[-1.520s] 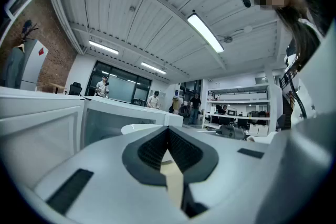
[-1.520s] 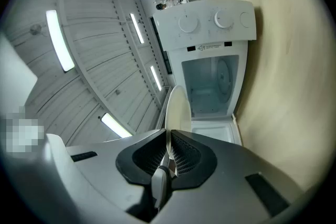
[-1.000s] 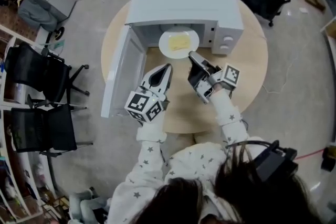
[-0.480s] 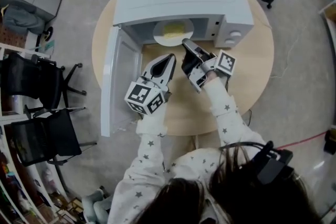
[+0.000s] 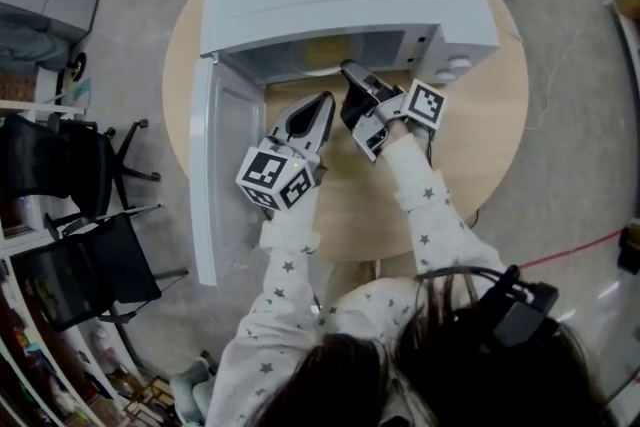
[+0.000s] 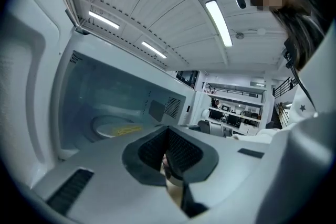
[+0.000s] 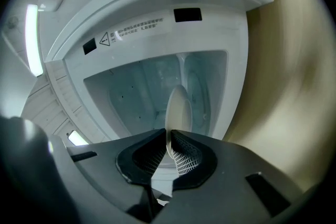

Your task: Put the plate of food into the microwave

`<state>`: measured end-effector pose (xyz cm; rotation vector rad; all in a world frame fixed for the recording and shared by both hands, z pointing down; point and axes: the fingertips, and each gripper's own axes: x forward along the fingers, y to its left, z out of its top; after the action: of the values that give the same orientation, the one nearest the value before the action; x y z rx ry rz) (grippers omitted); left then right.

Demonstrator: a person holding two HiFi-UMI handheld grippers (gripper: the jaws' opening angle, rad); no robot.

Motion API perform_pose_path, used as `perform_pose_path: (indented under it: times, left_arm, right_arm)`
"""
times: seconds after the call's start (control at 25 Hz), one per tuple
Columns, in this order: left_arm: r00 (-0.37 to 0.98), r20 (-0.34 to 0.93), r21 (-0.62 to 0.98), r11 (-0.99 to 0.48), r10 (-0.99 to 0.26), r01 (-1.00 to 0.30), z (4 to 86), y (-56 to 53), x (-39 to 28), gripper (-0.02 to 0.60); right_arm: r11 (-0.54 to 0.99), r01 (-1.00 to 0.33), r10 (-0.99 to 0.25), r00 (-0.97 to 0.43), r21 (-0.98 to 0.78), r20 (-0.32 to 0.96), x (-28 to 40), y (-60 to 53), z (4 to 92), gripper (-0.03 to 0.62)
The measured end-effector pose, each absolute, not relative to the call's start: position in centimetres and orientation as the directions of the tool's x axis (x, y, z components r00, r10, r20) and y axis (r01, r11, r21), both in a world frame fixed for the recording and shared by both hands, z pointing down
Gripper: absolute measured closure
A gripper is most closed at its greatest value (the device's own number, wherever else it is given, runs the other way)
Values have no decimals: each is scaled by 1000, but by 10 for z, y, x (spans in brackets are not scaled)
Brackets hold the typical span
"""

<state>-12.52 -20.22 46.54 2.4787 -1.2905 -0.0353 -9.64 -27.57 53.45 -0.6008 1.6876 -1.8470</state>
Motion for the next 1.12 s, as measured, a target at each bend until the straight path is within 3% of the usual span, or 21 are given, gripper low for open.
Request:
perform_pose_path:
  times: [0.6,1.12]
  left_arm:
    - [615,153,349,-540,-774,-766,484,-232,-128,586]
    - [618,157,358,-539,-771,-763,489,-236,-133,586]
  right_arm:
    - [-171,48,-708,-700,-984,89,-101,-298,558,572]
    - [-164,-223,-626,-729,-961,276,-103,-298,576,555]
